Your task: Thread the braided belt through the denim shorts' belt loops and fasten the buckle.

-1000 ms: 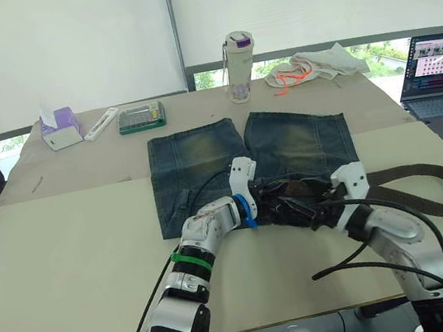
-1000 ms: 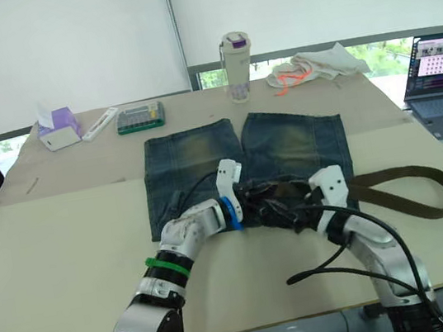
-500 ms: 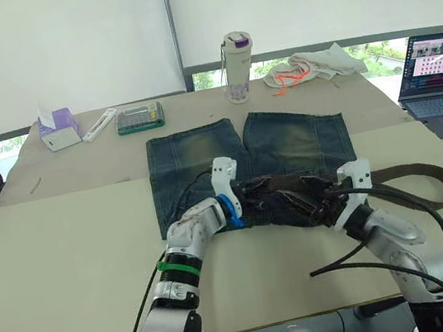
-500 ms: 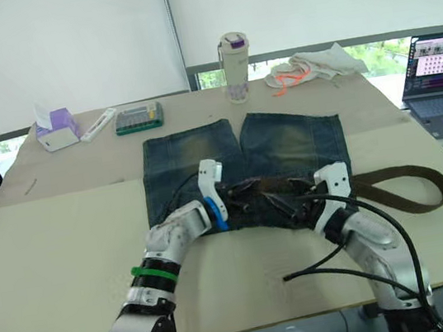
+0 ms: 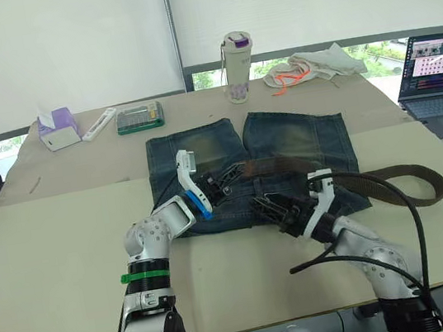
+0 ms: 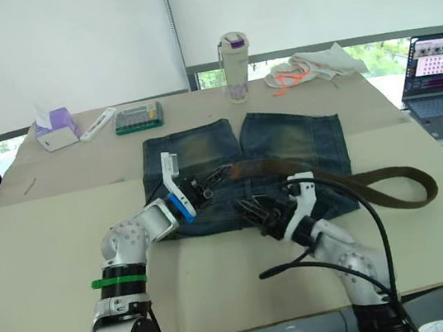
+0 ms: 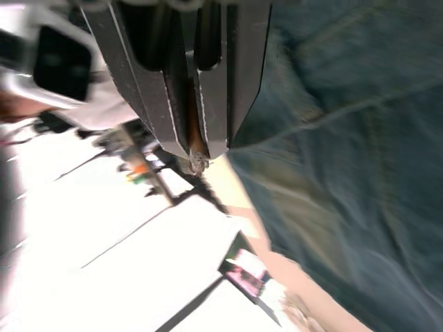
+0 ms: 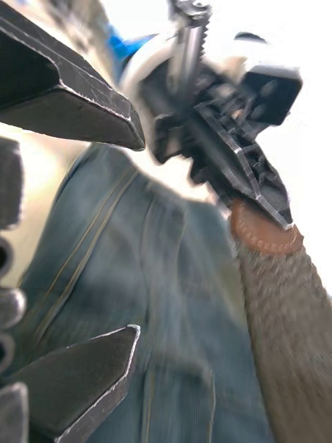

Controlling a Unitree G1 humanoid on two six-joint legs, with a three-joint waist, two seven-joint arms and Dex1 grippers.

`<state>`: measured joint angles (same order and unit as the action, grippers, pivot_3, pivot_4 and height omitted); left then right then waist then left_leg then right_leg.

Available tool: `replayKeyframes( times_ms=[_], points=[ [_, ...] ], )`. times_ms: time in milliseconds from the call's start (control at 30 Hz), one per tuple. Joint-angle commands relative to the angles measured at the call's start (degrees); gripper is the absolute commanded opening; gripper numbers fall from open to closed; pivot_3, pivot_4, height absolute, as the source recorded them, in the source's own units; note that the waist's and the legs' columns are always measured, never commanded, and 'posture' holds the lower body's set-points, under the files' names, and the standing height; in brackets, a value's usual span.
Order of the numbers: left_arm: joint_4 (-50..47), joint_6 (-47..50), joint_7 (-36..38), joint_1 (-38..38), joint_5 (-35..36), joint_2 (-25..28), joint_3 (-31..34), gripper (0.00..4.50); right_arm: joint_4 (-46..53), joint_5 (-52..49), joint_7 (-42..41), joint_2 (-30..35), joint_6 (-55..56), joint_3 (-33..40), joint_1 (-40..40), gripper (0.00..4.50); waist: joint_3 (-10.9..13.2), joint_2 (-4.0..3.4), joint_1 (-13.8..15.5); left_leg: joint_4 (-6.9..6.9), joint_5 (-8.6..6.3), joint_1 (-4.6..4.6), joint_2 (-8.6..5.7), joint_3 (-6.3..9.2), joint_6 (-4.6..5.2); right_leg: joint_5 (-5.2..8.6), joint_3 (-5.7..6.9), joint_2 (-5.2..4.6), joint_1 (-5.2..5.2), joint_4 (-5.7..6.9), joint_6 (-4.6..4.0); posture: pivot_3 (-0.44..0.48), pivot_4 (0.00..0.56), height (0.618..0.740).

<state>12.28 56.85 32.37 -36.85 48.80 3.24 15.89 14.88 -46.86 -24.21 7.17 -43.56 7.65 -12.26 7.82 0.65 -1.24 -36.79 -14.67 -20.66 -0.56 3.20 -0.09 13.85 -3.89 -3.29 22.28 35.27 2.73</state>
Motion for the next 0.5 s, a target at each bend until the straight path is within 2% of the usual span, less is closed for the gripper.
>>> replayKeyframes(
  times_ms=[33, 133, 300, 467, 500],
  points=[
    [-3.61, 4.71, -0.13, -0.06, 6.05, 1.69, 2.75, 0.00, 1.28, -7.42, -0.89, -1.83, 0.78, 3.65, -1.79, 4.47, 0.00, 0.00, -0.05, 0.00, 0.00, 0.01, -0.01, 0.03, 0.00, 0.00, 0.00, -0.01, 0.00, 0.01, 0.00, 0.000, 0.150, 0.740],
    [-3.91, 7.81, 0.54, 0.43, 8.06, 3.91, 2.61, 0.00, 1.85, -11.66, -2.69, -1.53, 0.19, 5.07, -1.73, 4.47, 0.00, 0.00, -0.04, 0.00, 0.00, 0.04, -0.03, 0.04, 0.00, 0.00, 0.01, -0.02, -0.02, 0.01, 0.00, 0.000, 0.150, 0.740],
    [-3.94, 11.60, 1.89, 0.50, 11.15, 6.05, 2.52, 0.00, 0.43, -17.28, -0.07, -1.96, 0.51, 8.08, -3.63, 4.47, 0.00, 0.00, -0.10, 0.00, 0.00, 0.05, -0.03, 0.01, 0.00, 0.00, 0.02, -0.02, -0.02, 0.02, -0.01, 0.000, 0.150, 0.740],
    [-3.36, 11.16, 1.29, 0.42, 11.75, 5.90, 2.54, 0.00, 1.16, -17.85, -0.73, 0.33, -1.09, 6.18, -3.23, 4.47, 0.00, 0.00, -0.18, 0.01, 0.00, 0.05, -0.03, -0.02, 0.00, 0.00, 0.02, -0.01, -0.01, 0.02, -0.01, 0.000, 0.150, 0.740],
    [-3.24, 10.99, 1.26, 0.35, 11.68, 5.80, 2.51, 0.00, 1.00, -18.01, -0.56, 0.40, -0.91, 6.09, -3.31, 4.23, 0.00, 0.00, -0.18, 0.01, 0.00, 0.05, -0.03, -0.03, 0.00, 0.00, 0.02, -0.01, -0.01, 0.02, -0.01, 0.000, 0.150, 0.740]
  ],
)
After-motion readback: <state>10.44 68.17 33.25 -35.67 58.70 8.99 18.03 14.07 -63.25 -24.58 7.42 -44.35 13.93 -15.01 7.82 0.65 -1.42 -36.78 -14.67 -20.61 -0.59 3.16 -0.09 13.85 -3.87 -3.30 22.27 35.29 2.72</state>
